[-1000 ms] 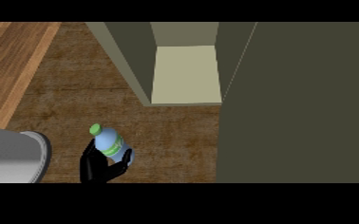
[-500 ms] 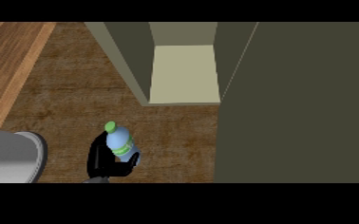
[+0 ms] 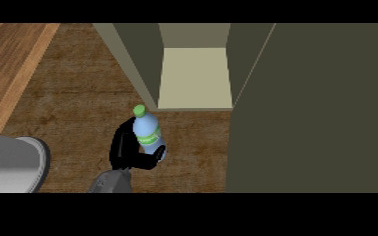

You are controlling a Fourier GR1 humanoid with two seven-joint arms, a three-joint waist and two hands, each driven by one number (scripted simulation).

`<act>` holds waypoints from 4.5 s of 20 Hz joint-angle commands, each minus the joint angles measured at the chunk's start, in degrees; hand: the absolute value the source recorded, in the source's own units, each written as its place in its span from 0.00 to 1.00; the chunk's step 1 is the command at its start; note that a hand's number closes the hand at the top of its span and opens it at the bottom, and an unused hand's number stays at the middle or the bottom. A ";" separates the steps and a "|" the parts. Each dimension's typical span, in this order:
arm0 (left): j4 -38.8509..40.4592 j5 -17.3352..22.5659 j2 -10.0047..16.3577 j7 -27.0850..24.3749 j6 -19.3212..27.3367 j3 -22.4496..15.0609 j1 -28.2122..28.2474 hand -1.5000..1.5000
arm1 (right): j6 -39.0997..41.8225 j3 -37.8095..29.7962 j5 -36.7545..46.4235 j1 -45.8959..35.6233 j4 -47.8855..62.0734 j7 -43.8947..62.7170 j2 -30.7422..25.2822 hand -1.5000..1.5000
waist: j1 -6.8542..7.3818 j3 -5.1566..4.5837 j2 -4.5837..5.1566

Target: Pick up the bottled water, place it into the cabinet and close the cabinet

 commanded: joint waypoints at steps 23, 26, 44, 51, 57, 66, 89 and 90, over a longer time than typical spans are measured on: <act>3.81 4.33 -0.37 20.80 38.28 -16.50 -34.81 1.00 | 3.99 -5.39 -7.14 1.45 -3.05 -1.51 -1.47 0.00 | -2.53 -0.02 0.25; 11.62 5.35 -0.38 18.74 33.96 -10.25 -38.62 1.00 | 4.04 -8.50 -9.42 0.29 -0.92 -1.92 -1.23 0.00 | -2.06 -0.01 0.49; 36.95 5.48 2.48 11.51 38.34 -4.57 -49.56 1.00 | 6.00 -8.60 -7.88 -3.32 -0.47 -0.66 -0.75 0.00 | -4.41 -0.14 1.90; 42.12 1.44 4.17 9.46 42.30 -6.94 -53.11 0.00 | 7.30 -9.86 -9.03 -4.56 1.95 -2.21 -0.77 0.00 | -5.54 -0.08 2.38; 44.17 0.48 2.28 8.74 46.59 -7.10 -56.17 0.00 | 8.42 -9.22 -7.94 -4.04 1.12 -2.55 -1.07 0.00 | -6.48 -0.11 2.53; 39.12 3.54 2.32 4.03 32.41 -3.35 -57.27 0.00 | 8.91 -8.52 -8.53 -2.66 -1.00 -0.01 -1.49 0.00 | -4.90 -0.22 2.22; 15.98 9.43 -0.37 3.09 22.36 -11.24 -39.44 0.00 | 5.22 -3.30 -4.65 -4.55 -1.19 4.09 2.06 0.00 | 0.18 -0.06 -0.42; 14.74 9.25 -0.37 2.69 21.81 -11.81 -37.46 0.00 | 5.17 -1.81 -4.30 0.64 -6.02 4.68 1.79 0.00 | -0.06 -0.09 -0.59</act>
